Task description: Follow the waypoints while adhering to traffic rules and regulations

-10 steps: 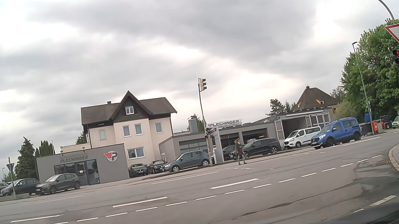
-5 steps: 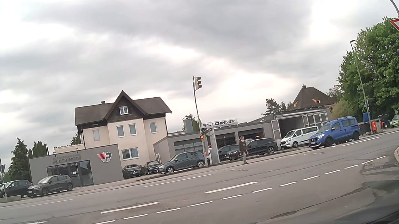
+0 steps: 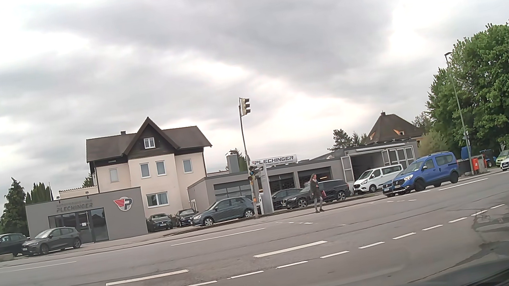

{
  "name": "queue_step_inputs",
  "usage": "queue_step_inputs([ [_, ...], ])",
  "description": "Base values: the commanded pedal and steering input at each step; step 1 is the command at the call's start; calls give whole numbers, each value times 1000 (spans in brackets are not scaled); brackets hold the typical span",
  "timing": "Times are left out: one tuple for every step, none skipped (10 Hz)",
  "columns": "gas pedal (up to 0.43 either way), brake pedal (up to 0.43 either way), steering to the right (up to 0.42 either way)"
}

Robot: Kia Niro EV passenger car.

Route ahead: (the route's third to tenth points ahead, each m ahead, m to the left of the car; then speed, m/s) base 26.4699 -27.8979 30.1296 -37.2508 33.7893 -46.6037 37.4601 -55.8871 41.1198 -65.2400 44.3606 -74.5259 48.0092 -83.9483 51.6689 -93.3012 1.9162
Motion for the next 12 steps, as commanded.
queue_step_inputs([
  [130,0,85],
  [130,0,86],
  [118,0,89],
  [118,0,93],
  [118,0,95],
  [118,0,98],
  [118,0,101],
  [110,0,103],
  [98,0,105],
  [98,0,108],
  [98,0,116],
  [67,0,122],
])
